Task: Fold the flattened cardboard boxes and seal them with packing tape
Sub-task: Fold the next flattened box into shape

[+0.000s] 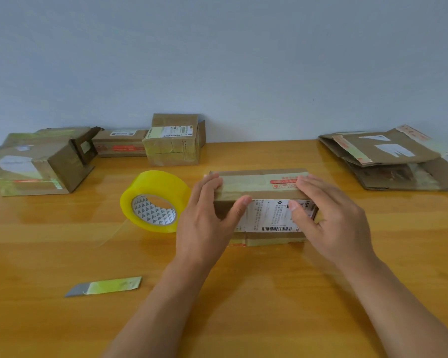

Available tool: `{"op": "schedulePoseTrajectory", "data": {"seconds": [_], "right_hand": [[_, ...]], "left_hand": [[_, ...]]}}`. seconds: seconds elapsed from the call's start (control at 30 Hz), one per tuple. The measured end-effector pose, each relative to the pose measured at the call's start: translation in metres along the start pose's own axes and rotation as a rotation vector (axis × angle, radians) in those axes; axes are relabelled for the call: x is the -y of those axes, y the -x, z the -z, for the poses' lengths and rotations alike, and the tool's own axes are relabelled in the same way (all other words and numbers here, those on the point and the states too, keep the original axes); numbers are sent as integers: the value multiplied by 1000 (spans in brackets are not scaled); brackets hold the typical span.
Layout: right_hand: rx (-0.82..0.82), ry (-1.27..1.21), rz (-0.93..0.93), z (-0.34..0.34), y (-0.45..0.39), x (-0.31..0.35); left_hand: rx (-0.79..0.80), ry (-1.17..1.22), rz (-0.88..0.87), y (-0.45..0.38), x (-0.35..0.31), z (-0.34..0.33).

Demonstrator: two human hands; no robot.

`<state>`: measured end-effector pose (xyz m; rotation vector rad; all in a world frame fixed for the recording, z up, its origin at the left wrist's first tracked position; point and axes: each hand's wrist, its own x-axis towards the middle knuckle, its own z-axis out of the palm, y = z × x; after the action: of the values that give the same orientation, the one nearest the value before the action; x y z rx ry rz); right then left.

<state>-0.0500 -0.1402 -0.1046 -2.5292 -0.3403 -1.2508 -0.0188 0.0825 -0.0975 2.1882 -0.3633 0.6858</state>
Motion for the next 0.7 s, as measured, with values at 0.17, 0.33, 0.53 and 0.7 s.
{"op": "schedulePoseTrajectory", "data": {"seconds": [0.17,0.33,0.53,0.7], "right_hand": [[37,-90,-73,-3,4,1],[43,-175,-146,-6,4,5],[30,-290,-197,-8,5,0],[-87,-375,-218,-8,7,-7]], "left_hand": [[54,83,71,2,-4,8],[160,185,136,3,-6,10],[304,386,89,-3,5,18],[300,423,79,1,2,17]]}}
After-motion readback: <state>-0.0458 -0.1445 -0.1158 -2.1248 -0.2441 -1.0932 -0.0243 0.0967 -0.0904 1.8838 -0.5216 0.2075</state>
